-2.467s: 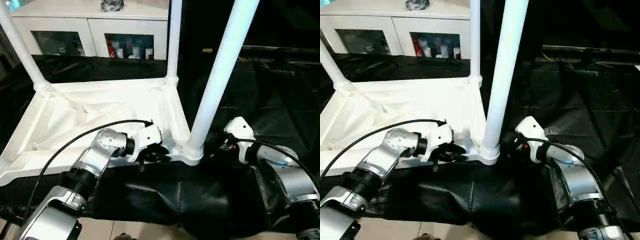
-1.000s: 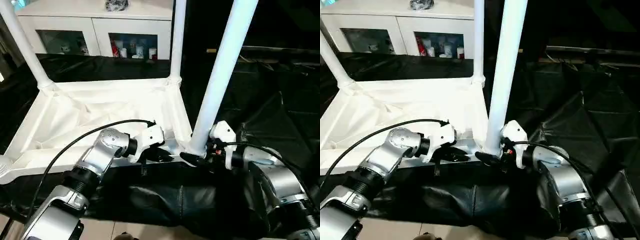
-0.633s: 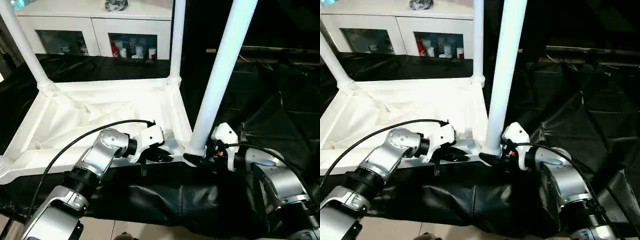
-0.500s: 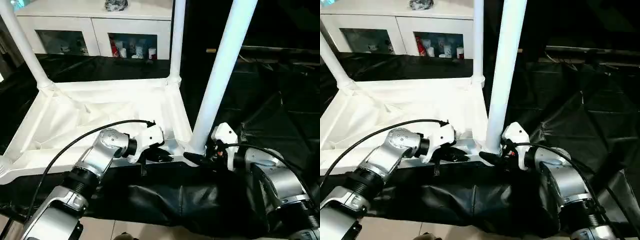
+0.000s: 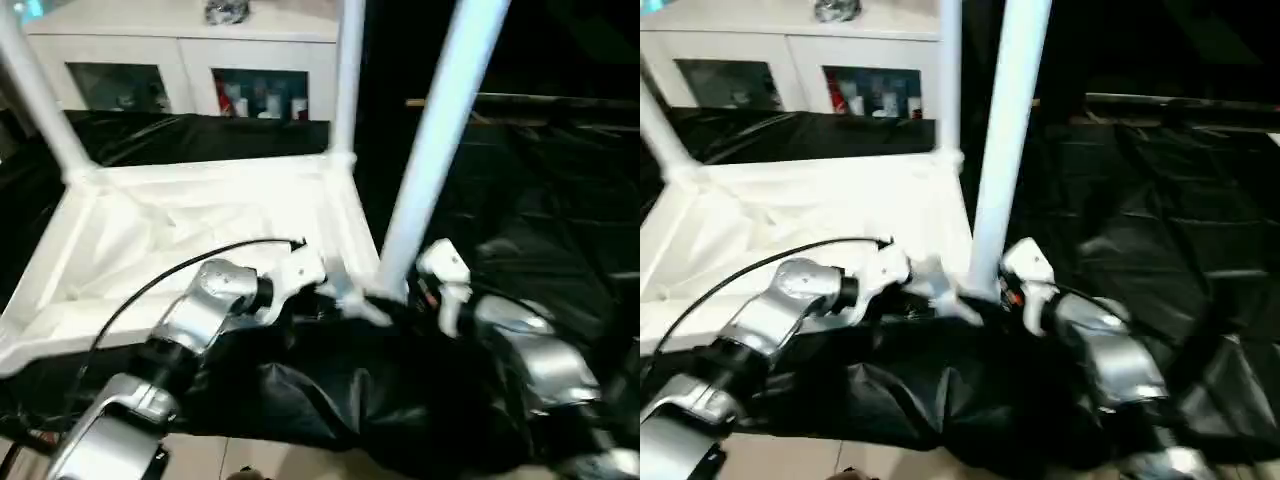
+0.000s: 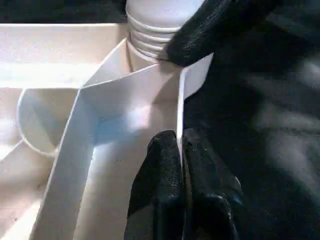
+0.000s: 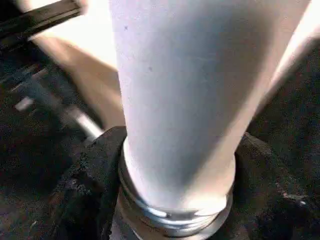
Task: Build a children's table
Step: Rotate leg to tighten
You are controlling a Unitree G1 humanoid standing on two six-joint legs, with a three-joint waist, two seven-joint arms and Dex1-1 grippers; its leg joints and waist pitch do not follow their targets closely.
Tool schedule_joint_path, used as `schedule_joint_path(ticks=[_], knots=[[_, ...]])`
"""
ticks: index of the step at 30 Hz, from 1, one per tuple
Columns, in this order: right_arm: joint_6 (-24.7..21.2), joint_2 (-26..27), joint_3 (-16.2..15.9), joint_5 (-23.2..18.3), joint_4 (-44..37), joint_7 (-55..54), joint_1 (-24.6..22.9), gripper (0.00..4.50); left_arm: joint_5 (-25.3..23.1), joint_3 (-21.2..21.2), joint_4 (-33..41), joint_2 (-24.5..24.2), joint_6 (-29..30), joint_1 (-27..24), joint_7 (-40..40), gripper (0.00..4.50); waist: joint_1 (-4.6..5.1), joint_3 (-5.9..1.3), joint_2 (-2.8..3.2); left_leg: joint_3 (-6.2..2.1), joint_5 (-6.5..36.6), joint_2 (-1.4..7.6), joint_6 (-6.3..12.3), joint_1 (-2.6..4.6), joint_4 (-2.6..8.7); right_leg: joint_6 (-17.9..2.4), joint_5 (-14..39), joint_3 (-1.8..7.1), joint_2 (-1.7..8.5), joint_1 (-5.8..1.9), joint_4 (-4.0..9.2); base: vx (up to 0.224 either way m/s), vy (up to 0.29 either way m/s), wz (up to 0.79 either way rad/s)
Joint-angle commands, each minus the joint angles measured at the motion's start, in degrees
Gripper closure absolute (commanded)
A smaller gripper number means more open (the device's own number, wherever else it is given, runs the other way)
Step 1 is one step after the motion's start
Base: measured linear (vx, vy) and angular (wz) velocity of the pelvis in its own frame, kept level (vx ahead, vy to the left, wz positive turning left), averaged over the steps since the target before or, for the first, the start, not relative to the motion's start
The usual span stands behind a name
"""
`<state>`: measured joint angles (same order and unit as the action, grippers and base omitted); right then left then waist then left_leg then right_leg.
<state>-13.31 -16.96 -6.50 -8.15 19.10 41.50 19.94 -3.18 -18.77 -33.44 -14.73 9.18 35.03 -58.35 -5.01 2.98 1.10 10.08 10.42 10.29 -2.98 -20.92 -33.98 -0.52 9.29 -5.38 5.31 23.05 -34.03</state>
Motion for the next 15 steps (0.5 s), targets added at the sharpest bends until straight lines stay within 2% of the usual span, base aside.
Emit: schedule_joint_path(ticks=[1, 4, 5, 6, 8, 9, 11, 12, 15], knots=[[-1.63, 3.12, 0.86, 1.9, 4.41, -8.06, 1.2, 1.75, 0.67, 2.68, -1.76, 3.16, 1.97, 2.39, 6.89, 4.5, -0.33, -3.38, -0.76, -1.29, 17.14, 2.62, 0.19, 0.41, 4.64, -8.57, 26.01, 2.73, 4.19, -2.71, 5.24, 0.0, 0.0, 0.0], [-2.19, 8.72, 1.48, 4.24, 11.21, -19.19, 4.9, 1.75, 0.74, 4.29, -6.38, 9.34, 3.81, 6.34, 15.78, 4.5, 0.18, -3.45, -0.4, -1.27, 17.53, 2.26, -0.9, 0.68, 4.52, -8.72, 25.83, 2.65, 3.97, -2.32, 5.4, 0.0, 0.0, 0.0], [-1.32, 9.94, 0.93, 4.98, 12.82, -20.86, 6.02, 1.75, 0.39, 4.08, -7.66, 10.78, 3.7, 7.19, 17.5, 4.5, 0.08, -3.54, -0.52, -1.34, 17.4, 2.29, -0.96, 0.74, 4.49, -8.61, 25.62, 2.64, 4.04, -2.4, 5.39, 0.0, 0.0, 0.0], [-0.62, 10.68, 0.56, 5.46, 13.86, -21.85, 6.78, 1.75, 0.15, 3.87, -8.5, 11.62, 3.54, 7.74, 18.41, 4.5, -0.17, -3.62, -0.17, -1.31, 16.5, 2.32, -0.61, 0.66, 4.45, -8.84, 23.81, 2.78, 4.15, -2.54, 5.29, 0.0, 0.0, 0.0], [-0.2, 11.87, 0.35, 5.22, 14.64, -21.64, 7.63, 1.75, -0.02, 3.58, -9.37, 12.65, 3.2, 8.29, 18.85, 4.5, -0.18, -3.69, -0.36, -1.2, 15.74, 2.36, 0.16, 0.42, 4.43, -9.35, 21.1, 2.88, 4.02, -2.68, 5.1, 0.0, 0.0, 0.0], [0.07, 13.74, 0.3, 3.82, 14.93, -19.69, 8.81, 1.75, 0.03, 2.87, -10.05, 13.85, 1.84, 8.75, 17.61, 4.5, -0.41, -3.96, -0.42, -1.01, 13.45, 2.24, 1.52, 0.23, 4.23, -10.37, 16.69, 2.93, 3.89, -2.94, 4.55, 0.0, 0.0, 0.0], [-0.09, 14.46, 0.39, 2.97, 14.8, -18.28, 9.14, 1.75, 0.0, 2.64, -10.2, 14.2, 1.3, 8.86, 16.88, 4.5, -0.56, -4.03, -0.35, -0.91, 11.97, 2.17, 2.61, 0.03, 4.16, -10.78, 15.41, 2.87, 3.91, -3.14, 4.47, 0.0, 0.0, 0.0], [-0.11, 14.7, 0.52, 2.4, 14.48, -17.43, 9.21, 1.2, 0.01, 2.36, -9.97, 14.1, 0.68, 8.72, 15.86, 4.5, -0.62, -4.03, -0.31, -0.88, 11.77, 2.2, 2.83, 0.06, 4.13, -10.83, 15.44, 2.87, 3.96, -3.13, 4.5, 0.0, 0.0, 0.0], [0.12, 14.26, 0.65, 2.24, 13.6, -16.04, 9.11, 0.85, 0.12, 2.18, -9.18, 13.02, -0.11, 8.17, 13.53, 4.5, -0.65, -3.92, -0.3, -1.04, 12.44, 2.4, 2.95, 0.02, 4.36, -10.44, 17.81, 2.73, 4.03, -3.13, 4.7, 0.0, 0.0, 0.0]])
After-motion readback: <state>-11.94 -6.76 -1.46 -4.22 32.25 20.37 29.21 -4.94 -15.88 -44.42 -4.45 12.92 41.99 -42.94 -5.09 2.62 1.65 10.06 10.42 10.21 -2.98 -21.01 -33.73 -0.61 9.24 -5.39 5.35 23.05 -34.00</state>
